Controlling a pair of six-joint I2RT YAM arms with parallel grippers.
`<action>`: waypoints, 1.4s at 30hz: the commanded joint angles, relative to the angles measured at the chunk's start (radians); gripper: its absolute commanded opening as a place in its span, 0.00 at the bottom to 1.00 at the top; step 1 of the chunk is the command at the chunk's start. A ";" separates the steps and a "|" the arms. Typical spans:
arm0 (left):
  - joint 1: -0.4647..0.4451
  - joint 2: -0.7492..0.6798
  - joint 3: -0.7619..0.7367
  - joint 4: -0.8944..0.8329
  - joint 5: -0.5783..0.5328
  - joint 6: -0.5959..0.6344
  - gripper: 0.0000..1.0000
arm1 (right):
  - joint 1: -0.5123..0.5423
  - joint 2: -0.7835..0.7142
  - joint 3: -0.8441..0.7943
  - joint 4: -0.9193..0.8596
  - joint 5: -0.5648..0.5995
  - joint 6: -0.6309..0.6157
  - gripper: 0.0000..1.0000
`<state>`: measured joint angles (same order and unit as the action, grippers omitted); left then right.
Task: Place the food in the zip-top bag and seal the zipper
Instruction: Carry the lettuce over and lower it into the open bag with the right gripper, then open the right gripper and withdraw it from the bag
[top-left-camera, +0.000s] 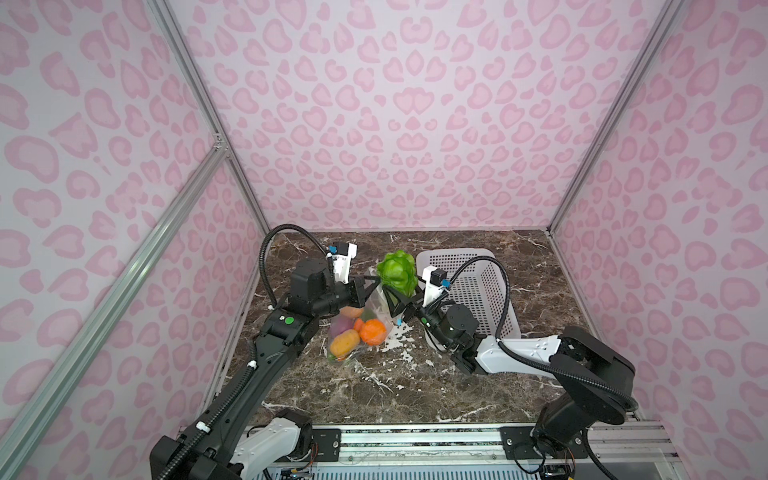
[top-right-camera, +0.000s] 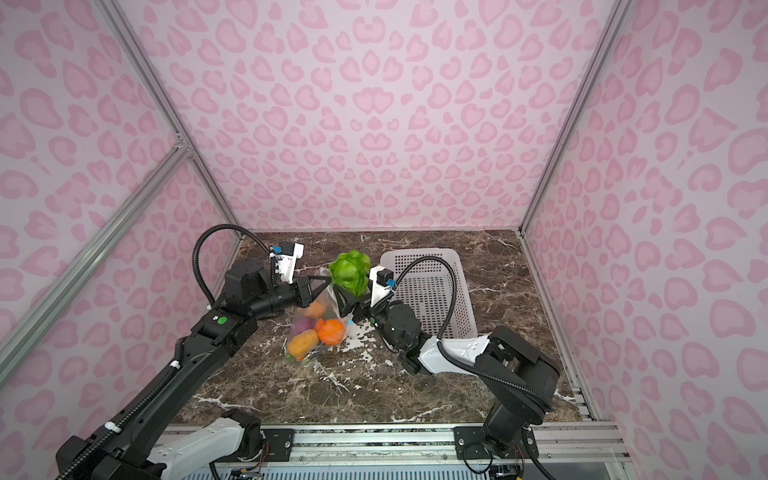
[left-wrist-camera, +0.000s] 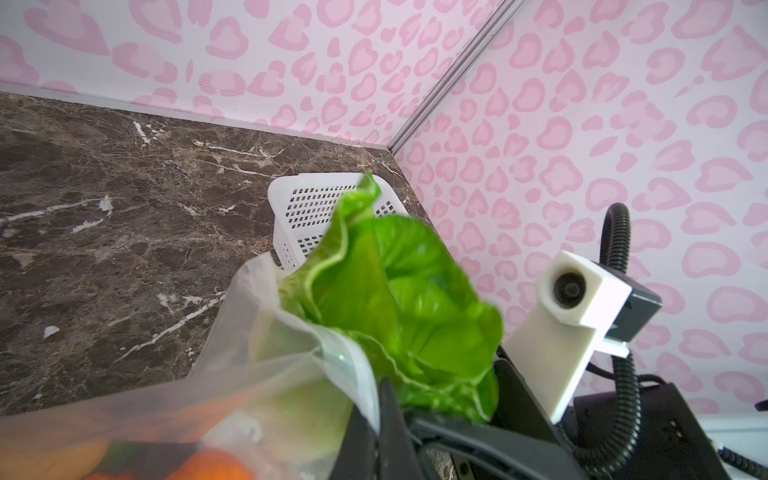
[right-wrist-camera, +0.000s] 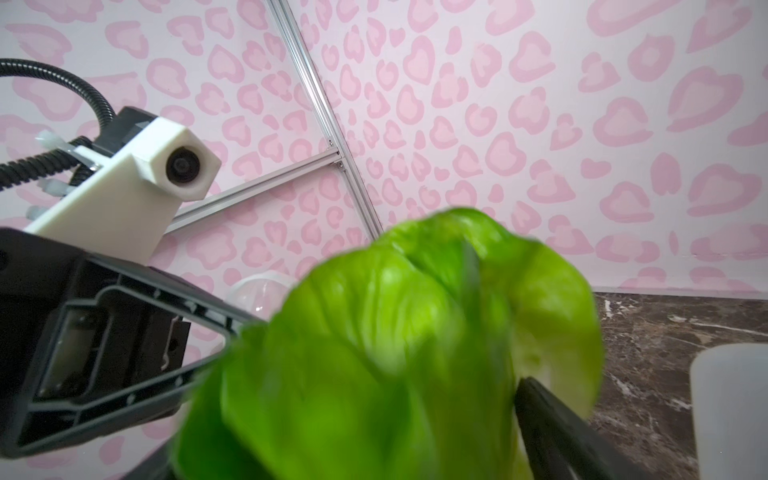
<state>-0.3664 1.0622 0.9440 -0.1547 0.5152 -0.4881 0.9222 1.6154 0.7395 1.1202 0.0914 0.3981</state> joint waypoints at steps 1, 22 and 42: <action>0.001 -0.002 -0.004 0.052 0.002 0.005 0.02 | -0.011 -0.019 0.017 -0.086 -0.083 -0.003 0.98; 0.001 -0.038 -0.011 0.059 -0.024 0.007 0.03 | -0.110 -0.127 0.091 -0.533 -0.233 0.055 0.90; 0.007 -0.065 -0.025 0.079 -0.045 -0.008 0.02 | -0.238 -0.365 0.140 -0.860 -0.249 0.035 0.92</action>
<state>-0.3618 1.0077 0.9226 -0.1402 0.4717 -0.4965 0.7120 1.2915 0.8841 0.3870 -0.2020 0.4046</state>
